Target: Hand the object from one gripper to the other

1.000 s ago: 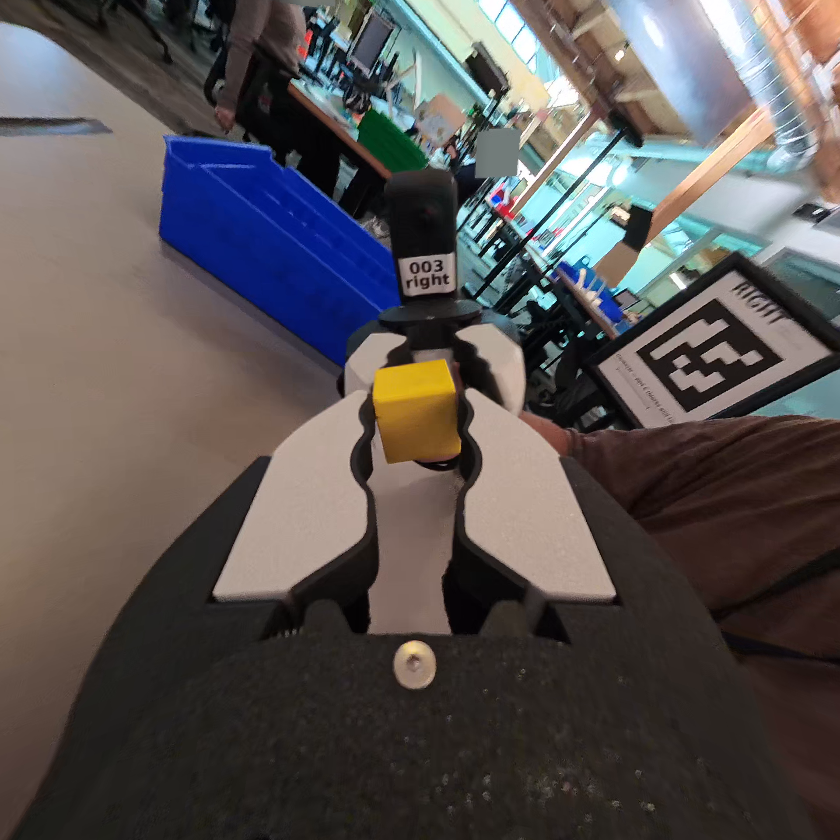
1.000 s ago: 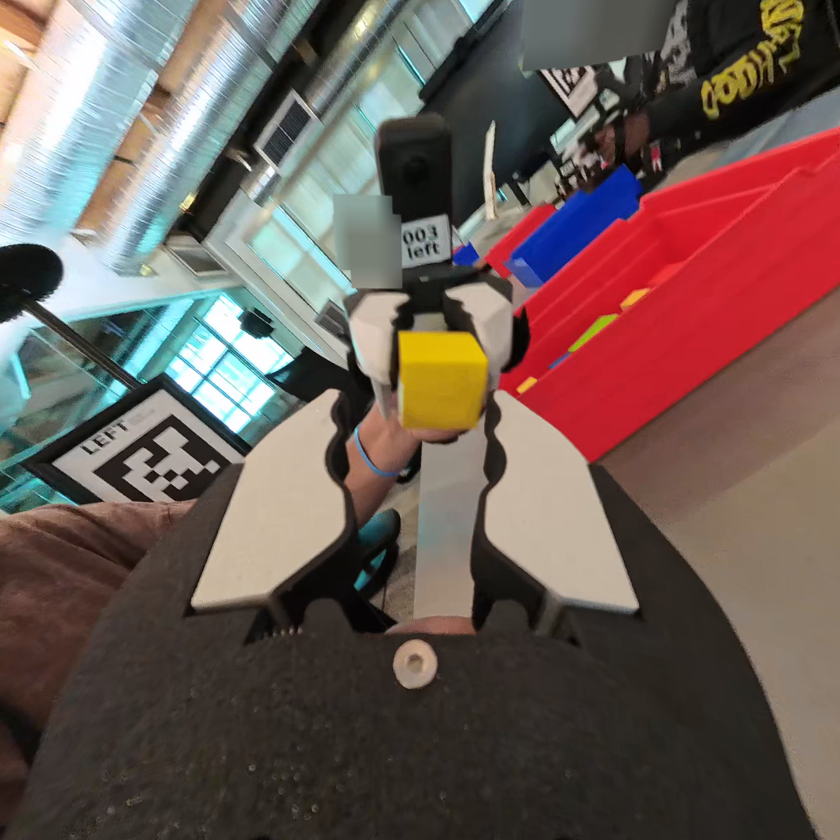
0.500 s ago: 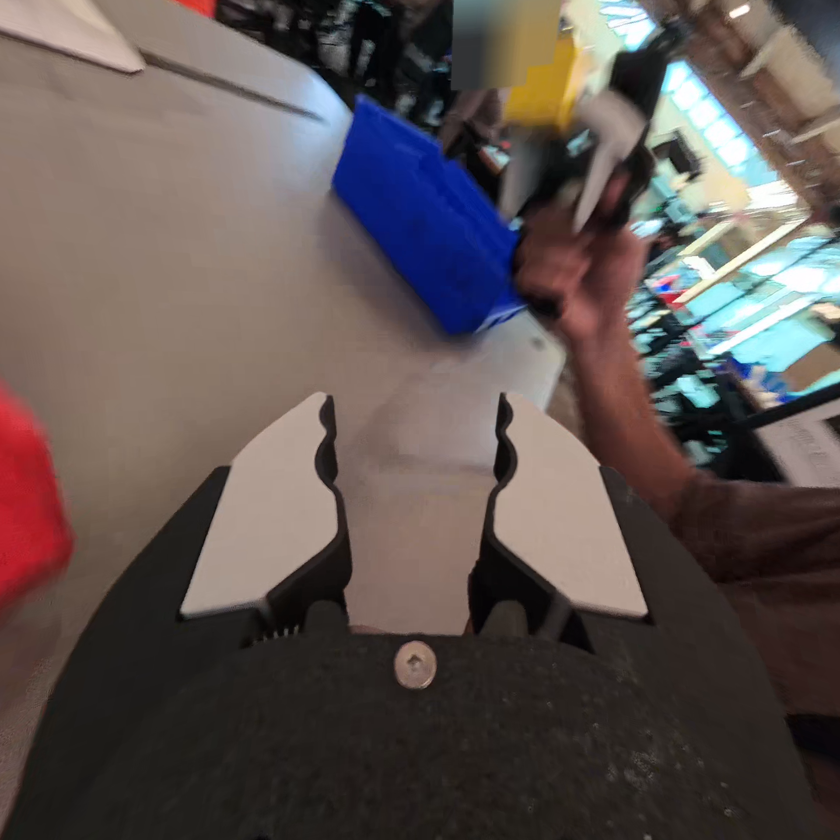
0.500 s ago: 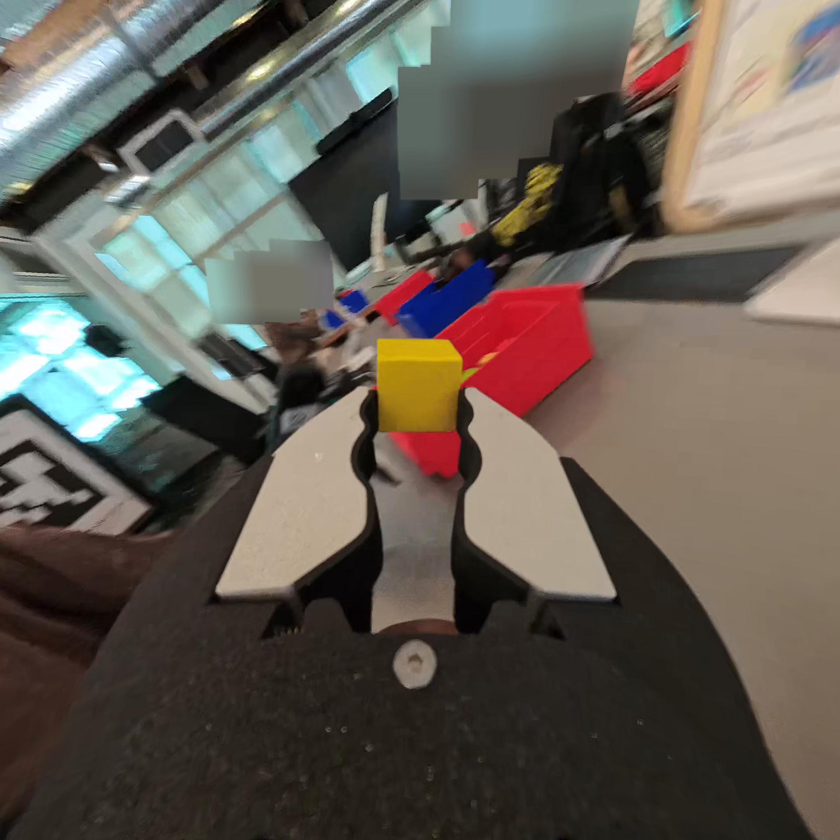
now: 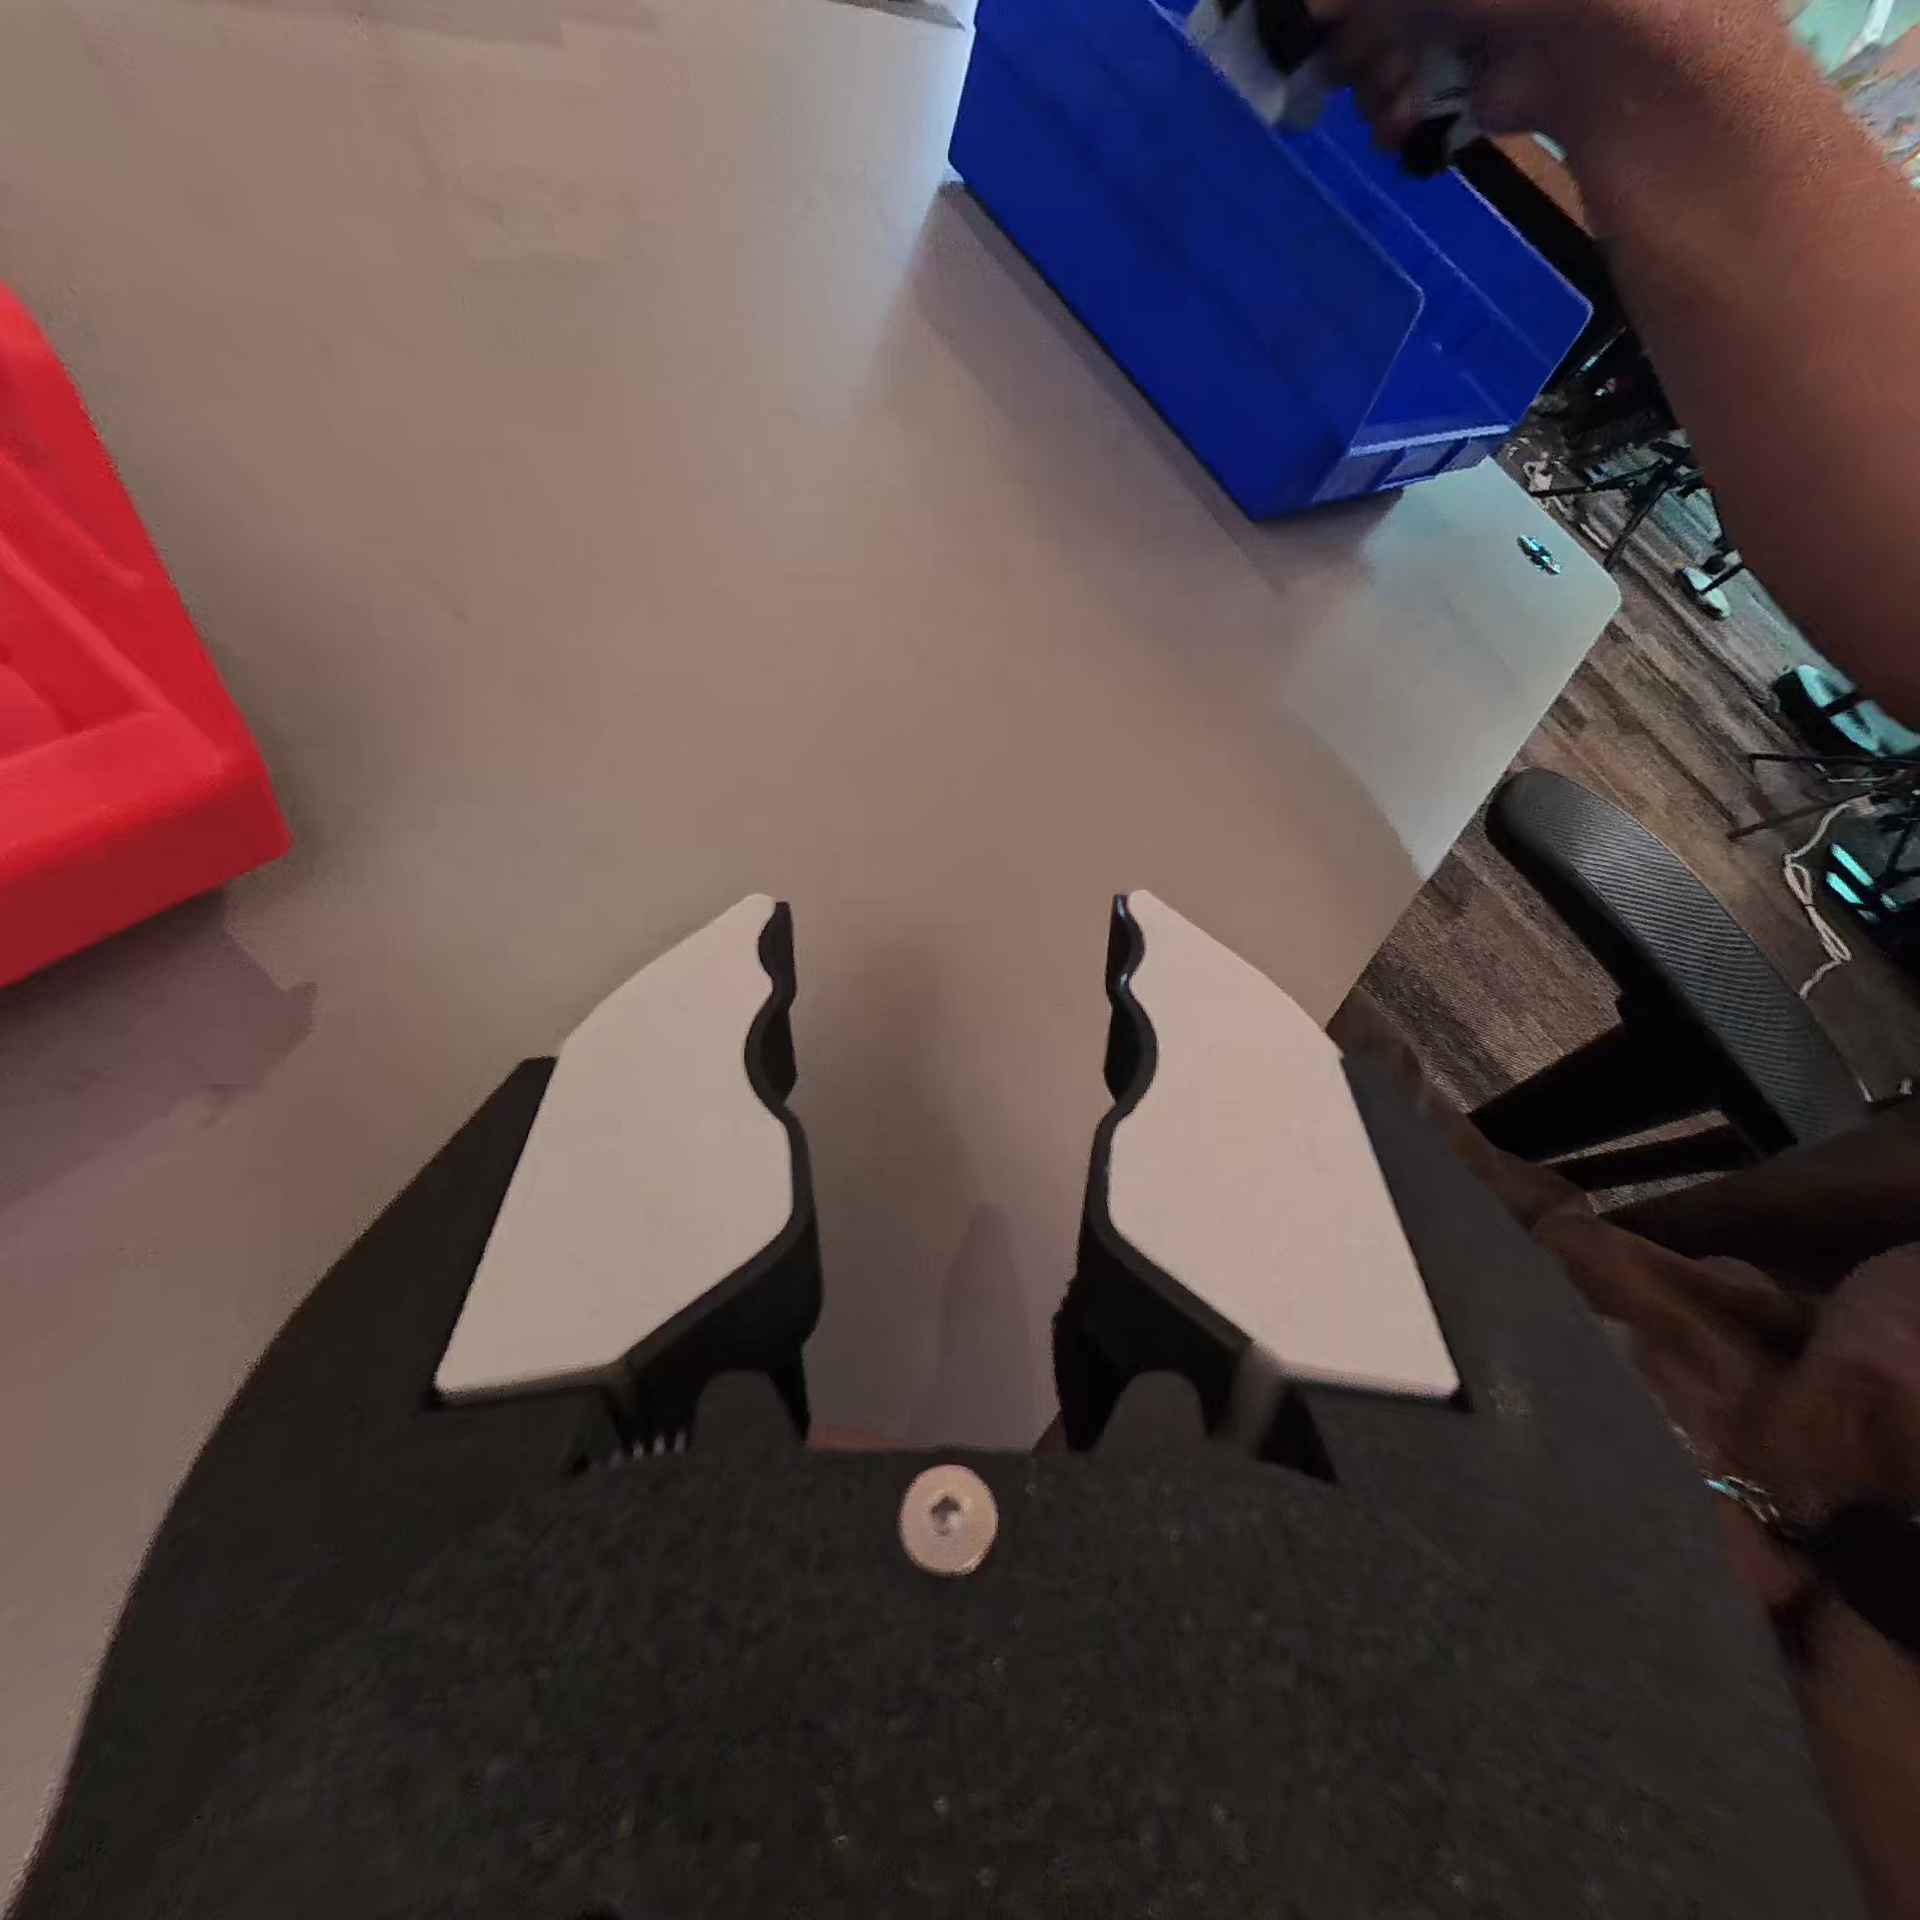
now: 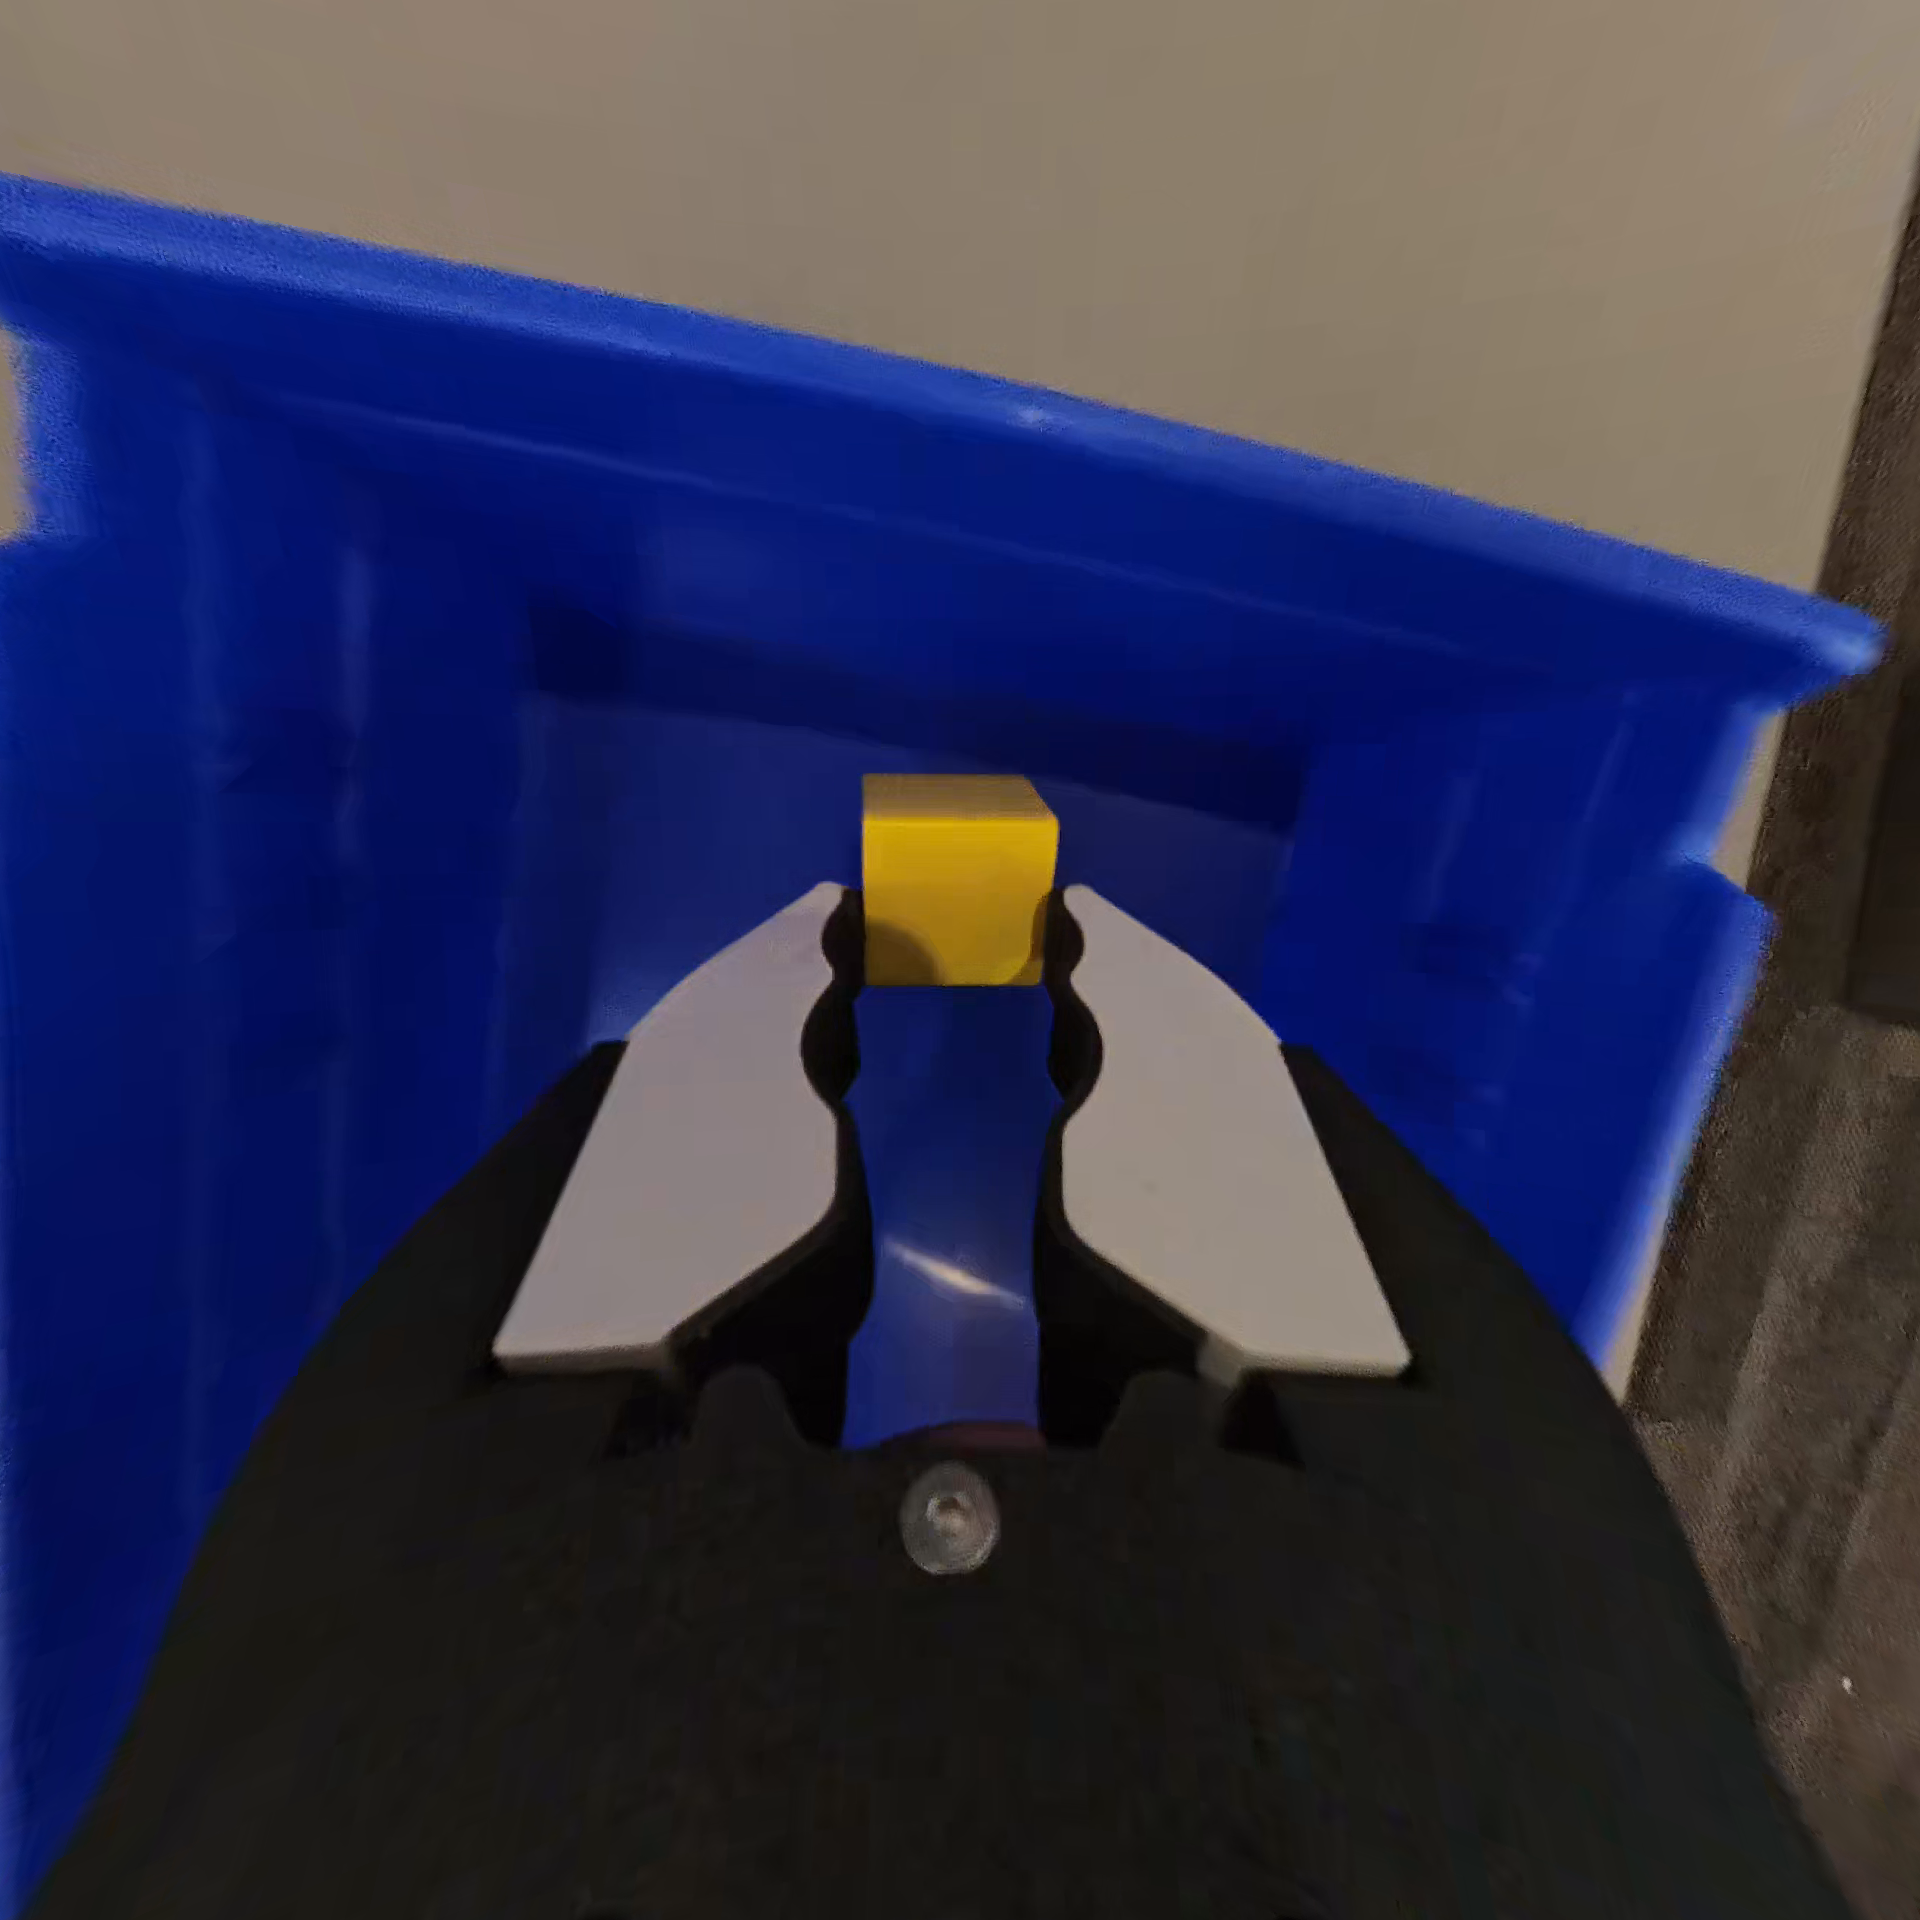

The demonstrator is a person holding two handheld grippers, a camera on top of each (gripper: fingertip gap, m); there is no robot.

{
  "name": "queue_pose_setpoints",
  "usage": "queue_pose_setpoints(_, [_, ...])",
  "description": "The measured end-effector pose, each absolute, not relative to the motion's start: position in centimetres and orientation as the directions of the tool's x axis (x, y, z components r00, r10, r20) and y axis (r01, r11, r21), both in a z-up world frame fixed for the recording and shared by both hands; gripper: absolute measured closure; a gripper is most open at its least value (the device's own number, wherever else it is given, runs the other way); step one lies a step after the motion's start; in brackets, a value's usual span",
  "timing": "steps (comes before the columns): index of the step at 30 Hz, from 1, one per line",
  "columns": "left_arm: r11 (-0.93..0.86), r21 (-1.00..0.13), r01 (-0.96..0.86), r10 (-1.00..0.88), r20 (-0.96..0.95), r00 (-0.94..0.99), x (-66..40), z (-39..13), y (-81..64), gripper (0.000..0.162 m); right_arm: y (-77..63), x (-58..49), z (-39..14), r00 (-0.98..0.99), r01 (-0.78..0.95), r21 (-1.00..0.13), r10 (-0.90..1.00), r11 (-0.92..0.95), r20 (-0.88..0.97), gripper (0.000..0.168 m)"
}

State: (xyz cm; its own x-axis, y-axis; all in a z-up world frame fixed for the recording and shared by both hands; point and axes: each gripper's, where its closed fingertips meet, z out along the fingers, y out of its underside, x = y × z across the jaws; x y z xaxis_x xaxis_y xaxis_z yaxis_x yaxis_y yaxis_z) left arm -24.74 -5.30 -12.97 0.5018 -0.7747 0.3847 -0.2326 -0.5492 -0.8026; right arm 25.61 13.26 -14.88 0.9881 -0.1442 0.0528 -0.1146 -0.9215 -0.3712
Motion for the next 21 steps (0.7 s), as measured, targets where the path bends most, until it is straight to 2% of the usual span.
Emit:
queue_pose_setpoints(8, [-0.574,-0.780,-0.250,-0.769,0.409,0.491,-24.5,-13.9,-5.5,0.104,14.6,25.3,-18.3,0.988,-0.105,-0.286,-0.133,-0.953,0.078,0.135])
queue_pose_setpoints(12, [-0.576,-0.778,-0.252,-0.766,0.406,0.499,-24.7,-14.0,-5.4,0.104,14.8,25.3,-18.3,0.986,-0.123,-0.304,-0.152,-0.945,0.074,0.134])
queue_pose_setpoints(13, [-0.575,-0.778,-0.253,-0.766,0.404,0.500,-24.8,-14.0,-5.4,0.104,14.8,25.2,-18.2,0.986,-0.113,-0.311,-0.145,-0.944,0.082,0.133])
queue_pose_setpoints(14, [-0.575,-0.778,-0.252,-0.765,0.403,0.502,-24.8,-13.9,-5.3,0.104,14.8,25.2,-17.8,0.985,-0.106,-0.331,-0.144,-0.938,0.092,0.122])
queue_pose_setpoints(15, [-0.575,-0.780,-0.247,-0.764,0.403,0.504,-24.9,-13.8,-5.2,0.104,14.7,25.2,-16.9,0.985,-0.098,-0.365,-0.143,-0.926,0.099,0.114])
queue_pose_setpoints(17, [-0.580,-0.779,-0.237,-0.756,0.408,0.511,-25.2,-13.8,-5.0,0.104,14.3,24.0,-13.5,0.988,-0.063,-0.498,-0.123,-0.865,0.089,0.113])
queue_pose_setpoints(21, [-0.583,-0.783,-0.220,-0.748,0.411,0.521,-25.9,-13.5,-4.8,0.104,10.2,17.5,-4.1,1.000,0.015,-0.820,0.005,-0.572,0.014,0.116])
